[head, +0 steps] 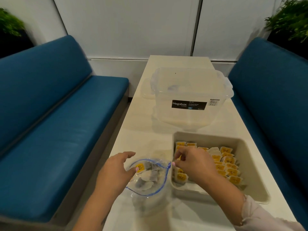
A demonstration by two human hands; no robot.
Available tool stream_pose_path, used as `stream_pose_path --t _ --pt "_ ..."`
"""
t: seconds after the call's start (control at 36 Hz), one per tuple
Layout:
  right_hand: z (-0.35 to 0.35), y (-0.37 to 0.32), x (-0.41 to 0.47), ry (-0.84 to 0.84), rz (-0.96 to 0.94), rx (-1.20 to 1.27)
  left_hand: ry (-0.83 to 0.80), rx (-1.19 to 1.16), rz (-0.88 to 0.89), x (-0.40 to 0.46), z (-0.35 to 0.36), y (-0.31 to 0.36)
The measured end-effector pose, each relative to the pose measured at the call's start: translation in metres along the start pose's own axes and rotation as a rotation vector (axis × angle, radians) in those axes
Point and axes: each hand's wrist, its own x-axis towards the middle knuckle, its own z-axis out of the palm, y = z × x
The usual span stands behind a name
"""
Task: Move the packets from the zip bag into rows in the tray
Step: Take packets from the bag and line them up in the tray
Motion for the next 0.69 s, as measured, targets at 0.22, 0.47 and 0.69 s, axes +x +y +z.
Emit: stream_pose_path --t 0.22,0.47,0.69 --pt "0.009 -0.043 -0.015 0.025 -0.087 0.161 0.059 -0.017 0.017 0.001 0.006 -0.005" --pt "0.074 -0.088 -0.003 -0.304 -0.205 -0.308 0.133 -0.03 0.078 0.001 0.013 -0.013" --pt "0.095 -0.092 0.01 -0.334 -0.089 -0.352 0.164 -0.048 0.144 0.0 0.016 -0.02"
